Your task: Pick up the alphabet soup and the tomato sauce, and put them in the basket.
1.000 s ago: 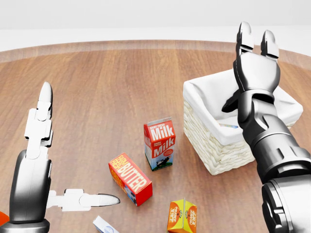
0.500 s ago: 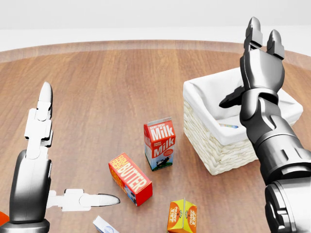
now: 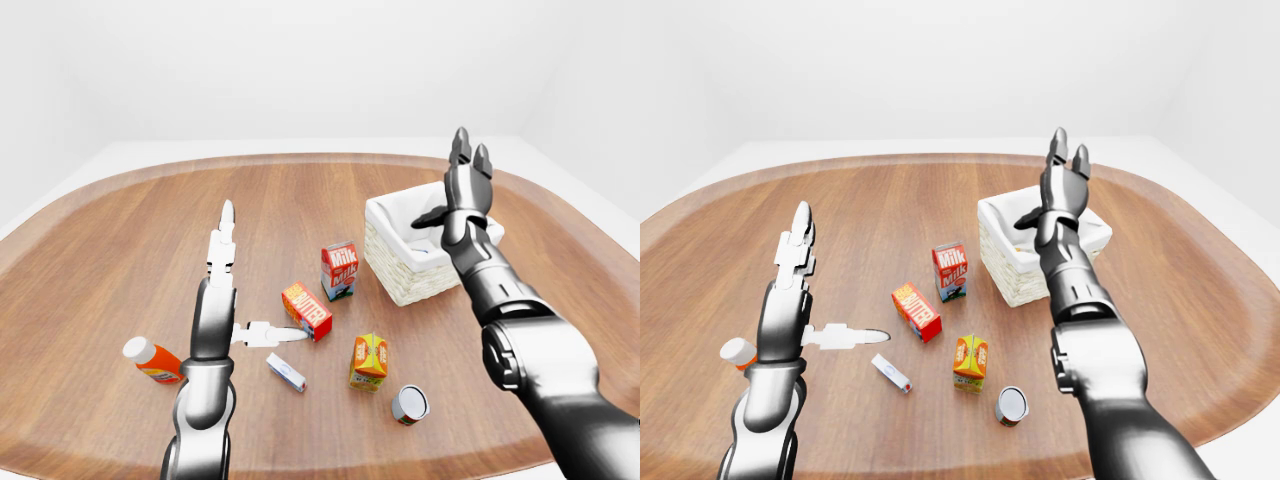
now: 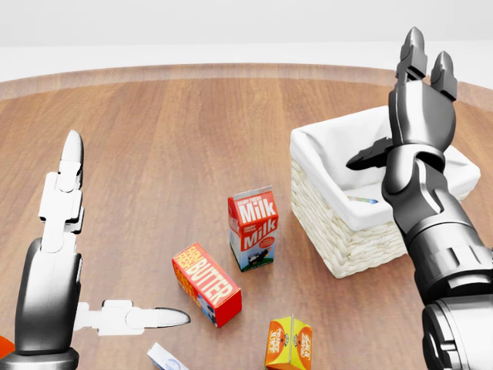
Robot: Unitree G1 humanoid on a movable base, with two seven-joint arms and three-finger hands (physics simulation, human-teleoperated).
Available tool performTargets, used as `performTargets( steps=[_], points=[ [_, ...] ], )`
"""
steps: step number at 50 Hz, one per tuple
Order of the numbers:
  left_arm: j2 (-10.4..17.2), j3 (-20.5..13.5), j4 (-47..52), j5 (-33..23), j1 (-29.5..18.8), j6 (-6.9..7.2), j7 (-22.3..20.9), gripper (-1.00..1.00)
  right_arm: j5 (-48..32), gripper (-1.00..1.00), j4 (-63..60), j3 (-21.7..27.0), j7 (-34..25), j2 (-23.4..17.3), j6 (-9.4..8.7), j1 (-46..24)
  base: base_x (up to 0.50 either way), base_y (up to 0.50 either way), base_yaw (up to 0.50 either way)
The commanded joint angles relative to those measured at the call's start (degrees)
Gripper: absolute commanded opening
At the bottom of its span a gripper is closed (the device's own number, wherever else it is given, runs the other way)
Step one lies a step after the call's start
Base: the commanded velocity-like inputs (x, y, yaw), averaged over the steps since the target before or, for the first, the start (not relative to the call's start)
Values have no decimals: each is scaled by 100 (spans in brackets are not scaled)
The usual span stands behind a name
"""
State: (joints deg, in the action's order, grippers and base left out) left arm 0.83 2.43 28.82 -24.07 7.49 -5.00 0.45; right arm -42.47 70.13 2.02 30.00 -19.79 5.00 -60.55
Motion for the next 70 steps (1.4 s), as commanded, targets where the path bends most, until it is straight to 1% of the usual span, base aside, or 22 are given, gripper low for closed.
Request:
performTargets(
  steps=[1, 6, 8, 17, 18, 19, 24, 28, 32, 35, 39, 42, 43, 46, 53, 62, 70],
  points=[
    [1, -7, 18, -23, 15, 0, 9, 100, 183, 100, -602, -3, -11, 87, 0, 291, 0, 0, 0],
    [1, -7, 18, -22, 15, 0, 8, 100, 268, 100, -1097, 37, -194, 148, 0, 509, 0, 0, 0],
    [0, -6, 19, -21, 16, 0, 6, 100, 480, 100, -1258, 115, -418, 197, 0, 590, 0, 0, 0],
    [0, -6, 20, -21, 16, 0, 5, 100, 640, 100, -2096, 150, -684, 268, 0, 1024, 0, 0, 0],
    [0, -6, 20, -23, 16, 0, 7, 100, 642, 100, -2130, 153, -697, 268, 0, 1044, 0, 0, 0],
    [0, -6, 20, -20, 16, 0, 6, 100, 803, 100, -2164, 204, -851, 302, 0, 1077, 0, 0, 0],
    [1, -7, 19, -24, 16, 0, 7, 100, 973, 100, -2329, 213, -915, 347, 0, 1280, 0, 0, 0],
    [1, -7, 19, -23, 16, 0, 8, 100, 1215, 100, -3069, 261, -1293, 471, 0, 1640, 0, 0, 0],
    [1, -6, 19, -22, 16, 0, 7, 100, 1221, 100, -3824, 260, -1493, 547, 0, 1954, 0, 0, 0],
    [1, -6, 20, -21, 16, 0, 6, 100, 1283, 100, -4153, 305, -1680, 543, 0, 2006, 0, 0, 0],
    [1, -7, 19, -22, 15, 0, 7, 100, 1330, 100, -4815, 317, -1899, 615, 0, 2269, 0, 0, 0],
    [1, -6, 20, -23, 16, 0, 6, 100, 1322, 100, -4926, 313, -1878, 649, 0, 2422, 0, 0, 0],
    [0, -6, 20, -22, 16, 0, 7, 100, 1364, 100, -5231, 344, -2033, 656, 0, 2471, 0, 0, 0],
    [1, -6, 19, -22, 16, 0, 6, 100, 1346, 100, -5440, 337, -2021, 707, 0, 2681, 0, 0, 0],
    [2, -6, 19, -23, 15, 0, 6, 100, 1455, 100, -6543, 384, -2341, 844, 0, 3202, 0, 0, 0],
    [0, -6, 20, -23, 16, 0, 7, 100, 1513, 100, -7198, 378, -2499, 977, 0, 3650, 0, 0, 0],
    [1, -6, 20, -23, 16, 0, 7, 100, 1562, 100, -7251, 407, -2486, 1006, 0, 3890, 0, 0, 0]
  ],
)
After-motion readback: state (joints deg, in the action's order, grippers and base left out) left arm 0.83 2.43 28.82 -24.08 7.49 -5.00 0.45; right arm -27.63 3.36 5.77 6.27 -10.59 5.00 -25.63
